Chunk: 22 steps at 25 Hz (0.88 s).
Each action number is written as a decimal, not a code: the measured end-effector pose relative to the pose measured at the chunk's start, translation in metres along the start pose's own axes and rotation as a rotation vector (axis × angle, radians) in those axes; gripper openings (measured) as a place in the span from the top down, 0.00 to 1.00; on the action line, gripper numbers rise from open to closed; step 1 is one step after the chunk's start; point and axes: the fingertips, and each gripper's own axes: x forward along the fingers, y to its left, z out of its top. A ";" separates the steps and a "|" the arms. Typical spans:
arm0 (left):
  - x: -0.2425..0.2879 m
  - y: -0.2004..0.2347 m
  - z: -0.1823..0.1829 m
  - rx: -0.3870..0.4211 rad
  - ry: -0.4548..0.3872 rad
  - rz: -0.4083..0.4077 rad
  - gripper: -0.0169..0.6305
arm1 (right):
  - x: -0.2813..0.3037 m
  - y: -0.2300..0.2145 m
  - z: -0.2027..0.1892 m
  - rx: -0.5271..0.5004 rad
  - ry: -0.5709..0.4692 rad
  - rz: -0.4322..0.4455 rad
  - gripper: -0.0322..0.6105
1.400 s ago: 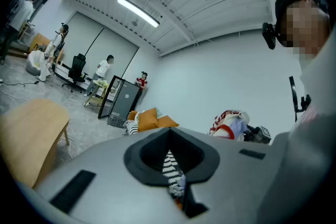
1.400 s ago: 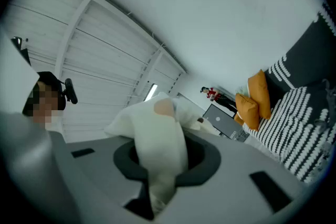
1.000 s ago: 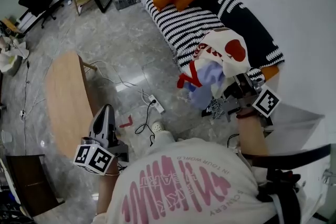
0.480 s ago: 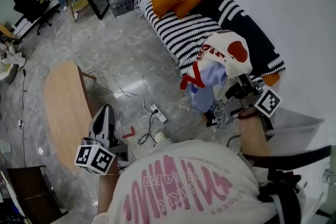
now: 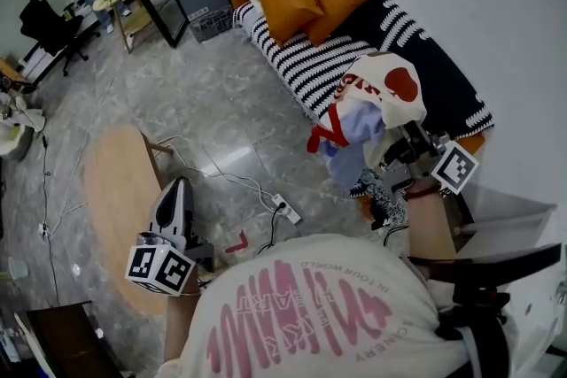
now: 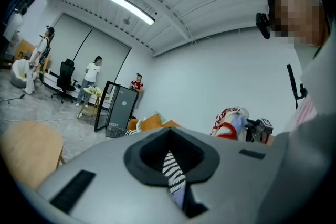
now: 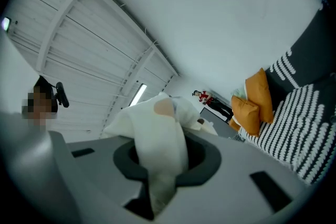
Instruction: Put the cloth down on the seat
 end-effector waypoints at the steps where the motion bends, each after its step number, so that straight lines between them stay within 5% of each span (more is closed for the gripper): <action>1: 0.001 0.008 0.007 0.000 -0.003 0.002 0.96 | 0.008 0.000 -0.002 0.002 -0.003 -0.006 0.83; 9: 0.012 0.018 0.001 0.036 0.018 -0.037 0.96 | 0.018 -0.014 -0.008 0.004 -0.030 -0.020 0.83; 14: 0.013 0.034 -0.016 -0.092 0.046 -0.040 0.96 | 0.020 -0.018 -0.010 0.000 -0.014 -0.067 0.83; 22: -0.006 0.045 -0.029 -0.126 0.047 -0.014 0.96 | 0.016 -0.035 -0.008 -0.019 -0.041 -0.115 0.83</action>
